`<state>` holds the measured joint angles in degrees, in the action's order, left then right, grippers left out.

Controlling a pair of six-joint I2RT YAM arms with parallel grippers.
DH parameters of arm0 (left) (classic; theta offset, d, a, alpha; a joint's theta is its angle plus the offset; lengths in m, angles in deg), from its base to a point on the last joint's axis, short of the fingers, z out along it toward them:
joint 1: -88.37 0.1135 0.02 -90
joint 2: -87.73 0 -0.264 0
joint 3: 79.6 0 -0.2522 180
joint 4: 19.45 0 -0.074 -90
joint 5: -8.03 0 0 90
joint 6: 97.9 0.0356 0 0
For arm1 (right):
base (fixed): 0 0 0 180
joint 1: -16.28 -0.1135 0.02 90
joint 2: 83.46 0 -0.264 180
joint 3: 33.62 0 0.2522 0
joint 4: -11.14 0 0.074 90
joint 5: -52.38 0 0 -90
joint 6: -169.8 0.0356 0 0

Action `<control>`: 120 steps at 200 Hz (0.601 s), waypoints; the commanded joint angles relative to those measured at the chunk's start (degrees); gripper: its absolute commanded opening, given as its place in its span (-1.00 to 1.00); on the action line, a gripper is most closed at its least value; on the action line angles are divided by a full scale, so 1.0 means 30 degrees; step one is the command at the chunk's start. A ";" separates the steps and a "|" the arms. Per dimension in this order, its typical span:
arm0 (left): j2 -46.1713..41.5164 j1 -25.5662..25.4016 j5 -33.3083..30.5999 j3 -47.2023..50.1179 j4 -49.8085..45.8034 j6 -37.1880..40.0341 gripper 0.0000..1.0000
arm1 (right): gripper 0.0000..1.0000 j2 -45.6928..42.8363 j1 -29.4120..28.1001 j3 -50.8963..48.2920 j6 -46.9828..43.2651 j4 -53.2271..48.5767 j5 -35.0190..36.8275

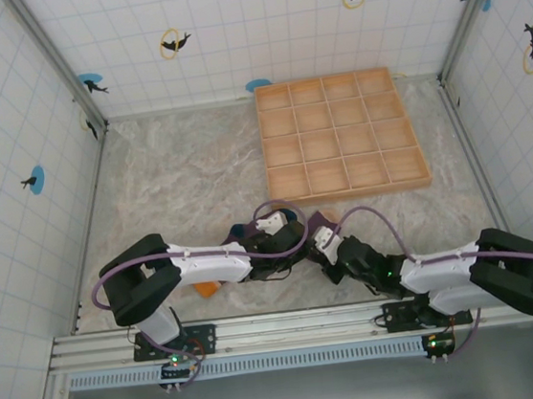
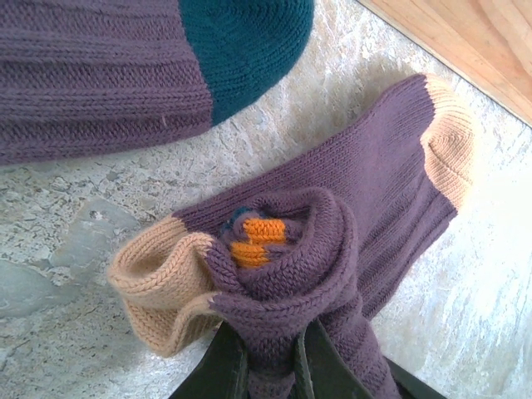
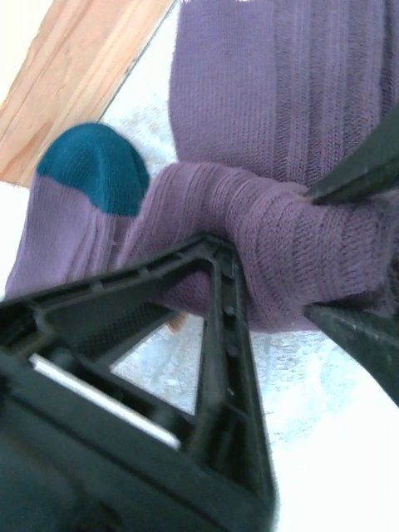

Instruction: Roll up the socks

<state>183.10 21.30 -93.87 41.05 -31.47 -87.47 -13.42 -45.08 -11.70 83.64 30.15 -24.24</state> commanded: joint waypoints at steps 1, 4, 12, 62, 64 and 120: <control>0.0463 -0.0146 0.0613 -0.0373 -0.1369 0.0234 -1.00 | -0.62 0.0434 0.0529 0.0591 0.0584 0.0325 -0.0431; 0.0468 -0.0144 0.0614 -0.0397 -0.1410 0.0265 -1.00 | -0.65 0.0456 0.0580 0.0564 0.0683 0.0325 -0.0527; 0.0470 -0.0150 0.0538 -0.0550 -0.1539 0.0302 -1.00 | -0.75 0.0494 0.0746 0.0463 0.0939 0.0349 -0.0745; -0.1139 -0.0145 -0.0883 -0.1075 -0.2481 0.0879 -0.03 | -0.98 0.0114 0.2830 -0.0335 0.3487 0.0681 -0.3978; -0.1225 -0.0144 -0.0930 -0.1105 -0.2461 0.0952 0.02 | -0.99 0.0053 0.2938 -0.0396 0.3626 0.0729 -0.4129; -0.2784 -0.0166 -0.2192 -0.1525 -0.2500 0.3259 0.82 | -1.00 0.0181 0.5563 -0.1097 0.6720 0.1643 -0.7583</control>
<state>177.11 21.17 -97.68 38.02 -37.48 -81.96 -13.48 -31.82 -12.79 97.10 32.97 -40.04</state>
